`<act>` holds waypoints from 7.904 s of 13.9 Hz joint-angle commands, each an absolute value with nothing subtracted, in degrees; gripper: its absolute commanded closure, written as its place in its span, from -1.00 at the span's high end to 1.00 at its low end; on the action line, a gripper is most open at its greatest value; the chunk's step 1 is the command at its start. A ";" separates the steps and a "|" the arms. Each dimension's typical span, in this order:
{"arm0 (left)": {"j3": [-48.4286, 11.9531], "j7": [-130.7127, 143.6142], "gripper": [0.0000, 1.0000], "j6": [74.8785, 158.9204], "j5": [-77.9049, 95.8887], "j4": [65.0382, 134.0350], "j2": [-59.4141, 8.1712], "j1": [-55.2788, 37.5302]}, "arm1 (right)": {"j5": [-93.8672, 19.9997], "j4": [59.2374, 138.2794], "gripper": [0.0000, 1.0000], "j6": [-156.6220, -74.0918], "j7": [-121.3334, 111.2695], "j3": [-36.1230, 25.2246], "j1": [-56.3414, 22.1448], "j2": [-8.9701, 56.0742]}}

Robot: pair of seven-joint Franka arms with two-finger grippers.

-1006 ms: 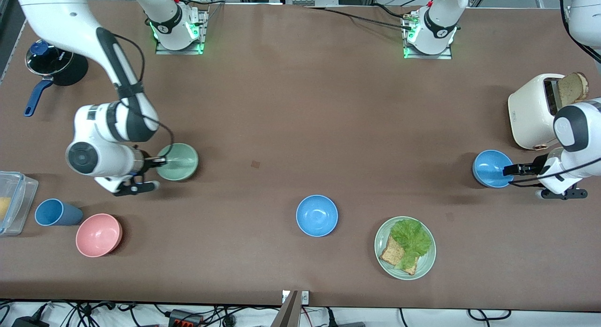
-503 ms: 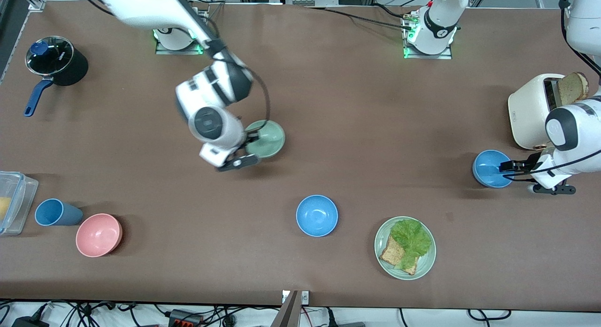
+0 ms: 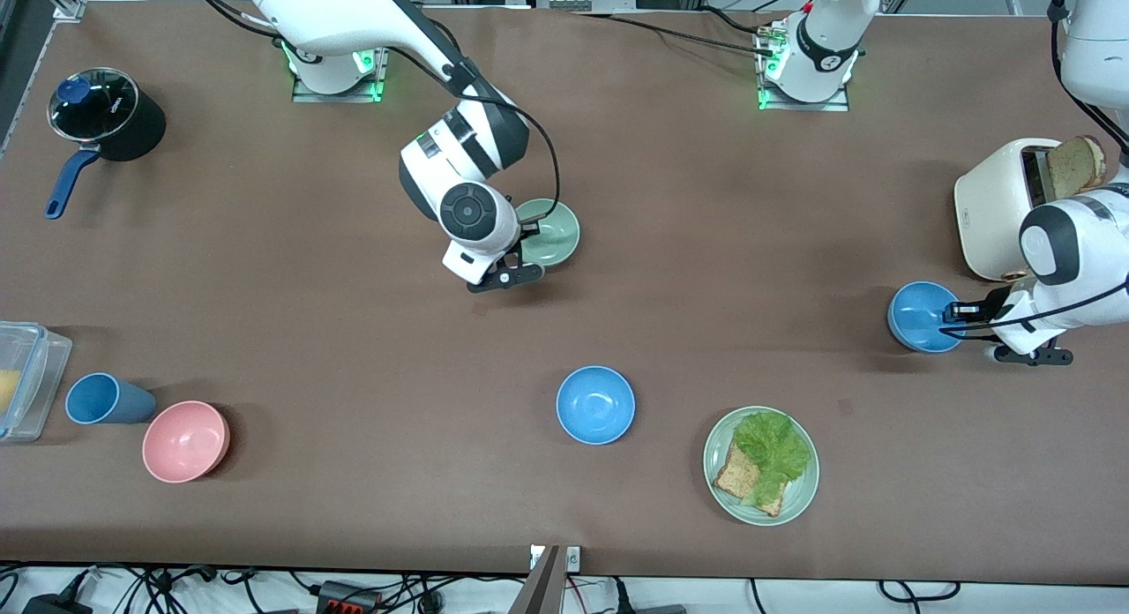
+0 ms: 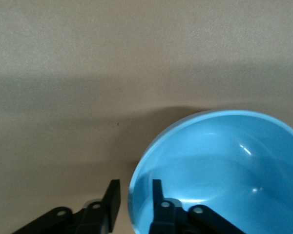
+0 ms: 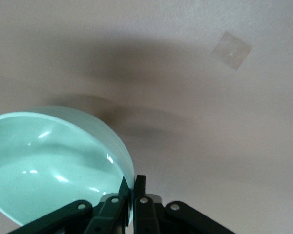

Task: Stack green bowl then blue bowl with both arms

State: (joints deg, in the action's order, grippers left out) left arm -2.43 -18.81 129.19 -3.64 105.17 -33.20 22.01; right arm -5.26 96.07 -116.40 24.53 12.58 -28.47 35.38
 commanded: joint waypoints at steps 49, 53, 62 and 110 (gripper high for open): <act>-40.96 66.09 -0.99 111.62 -12.03 88.59 -38.05 -10.46 | 1.32 84.78 1.00 -94.03 -3.25 -0.18 3.43 7.67; -40.96 66.01 -0.99 113.90 -14.93 90.96 -39.19 -10.37 | 1.67 100.25 1.00 -102.20 -3.25 -0.09 3.25 -2.27; -40.87 66.09 -0.99 115.58 -17.58 92.90 -40.69 -12.22 | 1.32 96.86 1.00 -101.87 -4.30 0.26 3.08 -0.26; -16.10 -3.52 1.00 84.19 0.69 80.57 -15.14 14.50 | 1.14 96.86 1.00 -96.86 -2.11 0.53 2.90 -0.44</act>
